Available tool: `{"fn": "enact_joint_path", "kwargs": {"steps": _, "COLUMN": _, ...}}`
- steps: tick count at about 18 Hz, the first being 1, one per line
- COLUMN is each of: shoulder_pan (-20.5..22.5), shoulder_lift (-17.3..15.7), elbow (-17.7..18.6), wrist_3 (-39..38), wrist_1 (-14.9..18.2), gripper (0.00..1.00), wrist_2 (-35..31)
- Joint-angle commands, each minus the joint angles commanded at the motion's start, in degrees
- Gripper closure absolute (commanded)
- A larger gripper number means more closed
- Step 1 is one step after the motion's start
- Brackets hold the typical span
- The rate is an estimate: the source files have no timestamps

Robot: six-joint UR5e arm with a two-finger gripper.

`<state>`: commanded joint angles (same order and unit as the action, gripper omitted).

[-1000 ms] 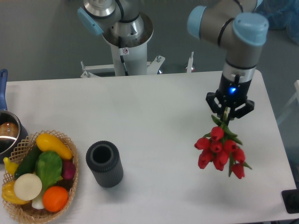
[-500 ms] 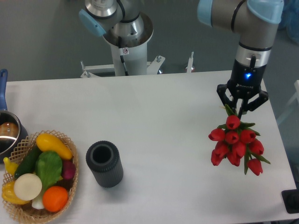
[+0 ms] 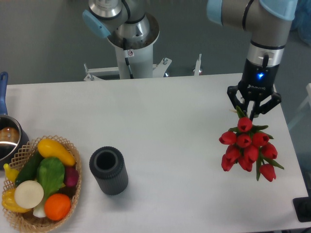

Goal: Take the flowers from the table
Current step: 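Hold the lifted tulips still above the table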

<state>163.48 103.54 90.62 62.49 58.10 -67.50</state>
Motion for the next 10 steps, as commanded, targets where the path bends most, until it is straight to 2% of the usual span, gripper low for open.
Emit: {"fn": "enact_joint_path", "kwargs": {"steps": 10, "shoulder_pan": 0.0, "shoulder_lift": -0.2, "elbow": 0.5, "wrist_3": 0.1, "wrist_1": 0.0, "gripper": 0.79, "wrist_2": -0.1}}
